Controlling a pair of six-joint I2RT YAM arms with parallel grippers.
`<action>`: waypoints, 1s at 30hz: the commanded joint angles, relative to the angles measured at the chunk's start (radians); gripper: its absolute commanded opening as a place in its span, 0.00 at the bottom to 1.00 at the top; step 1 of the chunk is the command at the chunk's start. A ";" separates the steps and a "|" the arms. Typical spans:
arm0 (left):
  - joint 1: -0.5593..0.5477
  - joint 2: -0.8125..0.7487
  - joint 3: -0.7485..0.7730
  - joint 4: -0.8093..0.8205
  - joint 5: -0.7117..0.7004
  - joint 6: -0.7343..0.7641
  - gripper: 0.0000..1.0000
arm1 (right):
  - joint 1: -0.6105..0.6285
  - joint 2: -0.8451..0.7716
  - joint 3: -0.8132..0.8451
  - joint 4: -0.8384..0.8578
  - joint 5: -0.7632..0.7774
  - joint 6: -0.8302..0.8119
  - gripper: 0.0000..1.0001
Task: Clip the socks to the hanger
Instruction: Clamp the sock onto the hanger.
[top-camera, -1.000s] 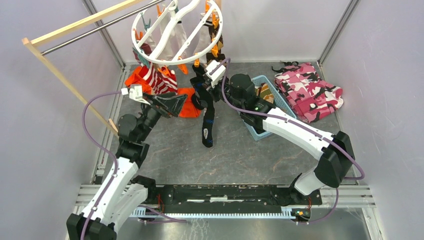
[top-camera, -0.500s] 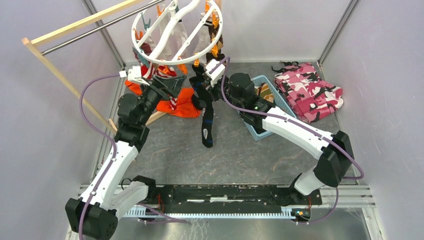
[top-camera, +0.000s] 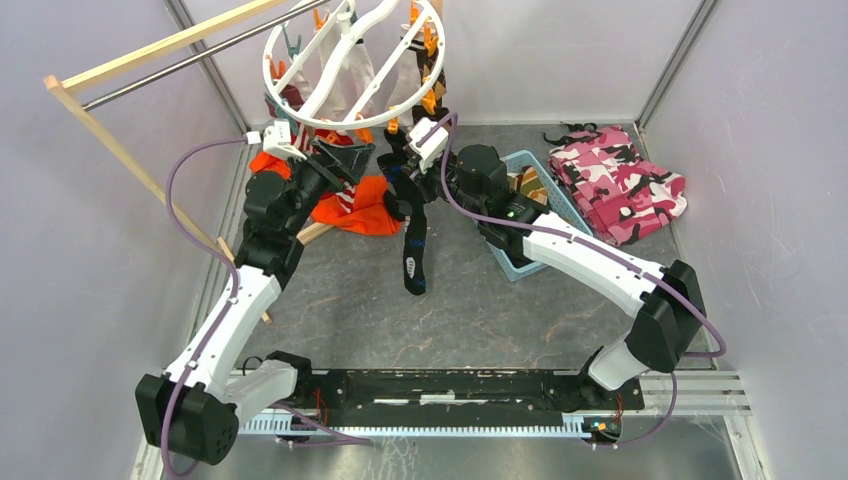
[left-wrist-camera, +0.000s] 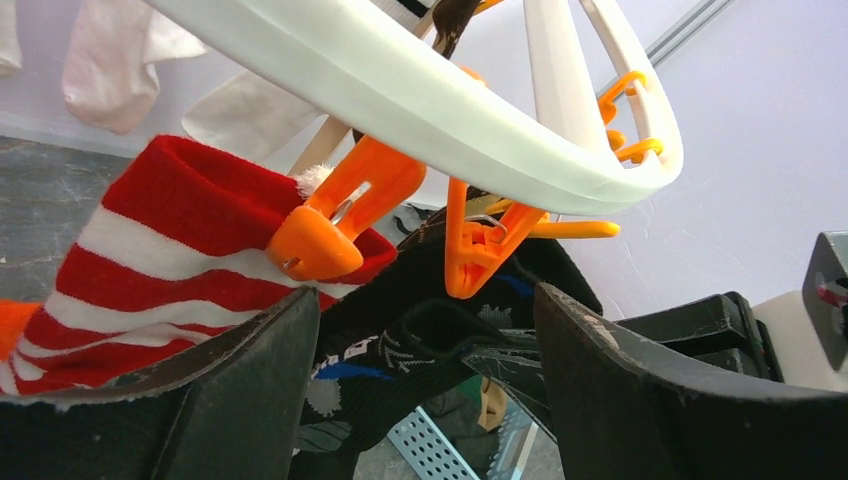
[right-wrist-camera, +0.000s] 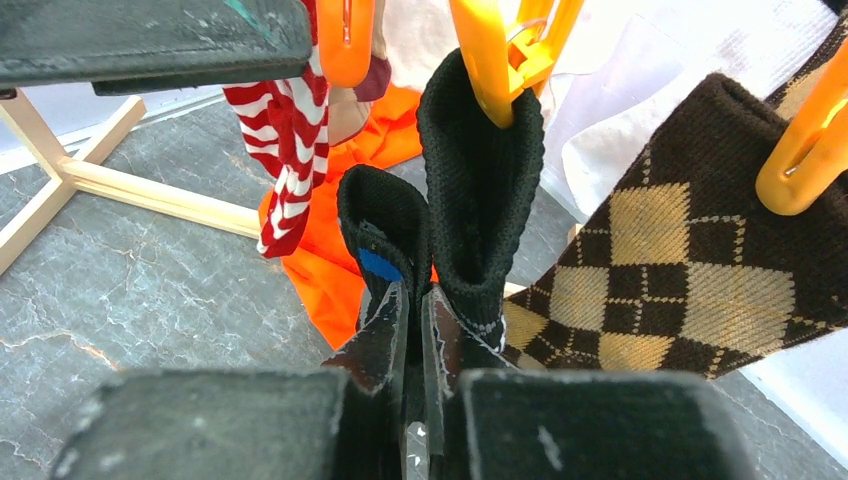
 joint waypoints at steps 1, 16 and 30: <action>-0.002 0.011 0.037 0.088 -0.016 0.062 0.83 | -0.002 -0.003 0.050 0.025 -0.002 0.016 0.00; -0.003 0.074 0.058 0.212 0.003 0.112 0.75 | -0.002 -0.002 0.054 0.023 -0.005 0.018 0.00; -0.003 0.102 0.071 0.274 -0.012 0.132 0.70 | -0.002 0.002 0.059 0.022 -0.007 0.022 0.00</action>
